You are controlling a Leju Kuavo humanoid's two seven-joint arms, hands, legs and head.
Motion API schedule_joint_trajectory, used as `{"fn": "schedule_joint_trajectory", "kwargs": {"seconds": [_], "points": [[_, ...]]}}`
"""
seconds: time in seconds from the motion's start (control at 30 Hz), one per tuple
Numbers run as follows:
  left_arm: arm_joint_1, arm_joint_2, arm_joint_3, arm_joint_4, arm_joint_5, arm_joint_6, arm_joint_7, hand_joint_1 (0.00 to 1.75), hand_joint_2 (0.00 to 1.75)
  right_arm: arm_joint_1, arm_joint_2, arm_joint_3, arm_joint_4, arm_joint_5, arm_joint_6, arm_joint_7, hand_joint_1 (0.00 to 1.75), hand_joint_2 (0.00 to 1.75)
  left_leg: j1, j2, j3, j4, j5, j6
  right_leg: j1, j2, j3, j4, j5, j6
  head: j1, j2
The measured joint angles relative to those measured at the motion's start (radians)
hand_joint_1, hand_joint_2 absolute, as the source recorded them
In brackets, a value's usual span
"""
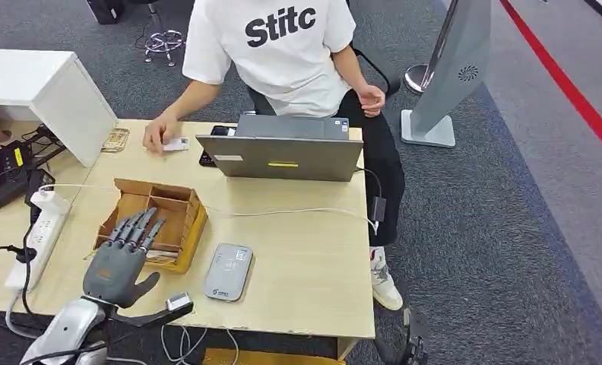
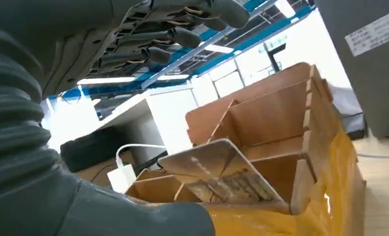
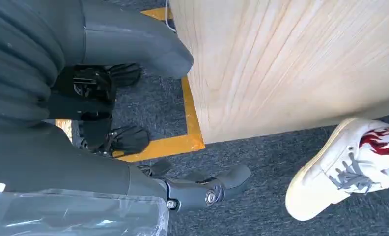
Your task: Pass the card to the sensor for recognition and then transmit it.
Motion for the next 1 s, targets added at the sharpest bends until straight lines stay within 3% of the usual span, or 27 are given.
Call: {"fn": "schedule_joint_trajectory", "kwargs": {"seconds": [0.37, 0.4, 0.43, 0.7, 1.0], "points": [[-0.01, -0.043, 0.013, 0.062, -0.018, -0.007, -0.032, 0.05, 1.75, -0.003, 0.0, 0.0, 0.0, 0.005, 0.0, 0.002, 0.0, 1.75, 0.0, 0.0, 0.0, 0.0, 0.0, 0.0, 0.0, 0.0, 0.0, 0.0, 0.0, 0.0, 0.0, 0.0], [-0.011, -0.045, 0.013, 0.066, -0.02, -0.008, -0.033, 1.54, 1.75, -0.003, 0.0, 0.0, 0.0, 0.005, 0.0, 0.002, 0.0, 1.75, 0.0, 0.0, 0.0, 0.0, 0.0, 0.0, 0.0, 0.0, 0.0, 0.0, 0.0, 0.0, 0.0, 0.0], [-0.011, -0.047, 0.013, 0.07, -0.02, -0.01, -0.034, 1.75, 1.75, -0.004, 0.0, 0.0, 0.0, 0.005, 0.0, 0.002, 0.0, 1.75, 0.0, 0.0, 0.0, 0.0, 0.0, 0.0, 0.0, 0.0, 0.0, 0.0, 0.0, 0.0, 0.0, 0.0], [-0.016, -0.049, 0.013, 0.092, -0.015, -0.042, -0.041, 1.75, 1.75, -0.006, 0.0, 0.0, 0.0, 0.005, 0.0, 0.002, 0.0, 1.75, 0.0, 0.0, 0.0, 0.0, 0.0, 0.0, 0.0, 0.0, 0.0, 0.0, 0.0, 0.0, 0.0, 0.0], [-0.024, -0.058, 0.03, 0.079, -0.02, -0.016, -0.014, 1.75, 1.75, -0.006, 0.0, 0.0, 0.0, 0.002, 0.0, 0.002, 0.0, 1.75, 0.0, 0.0, 0.0, 0.0, 0.0, 0.0, 0.0, 0.0, 0.0, 0.0, 0.0, 0.0, 0.0, 0.0]]}}
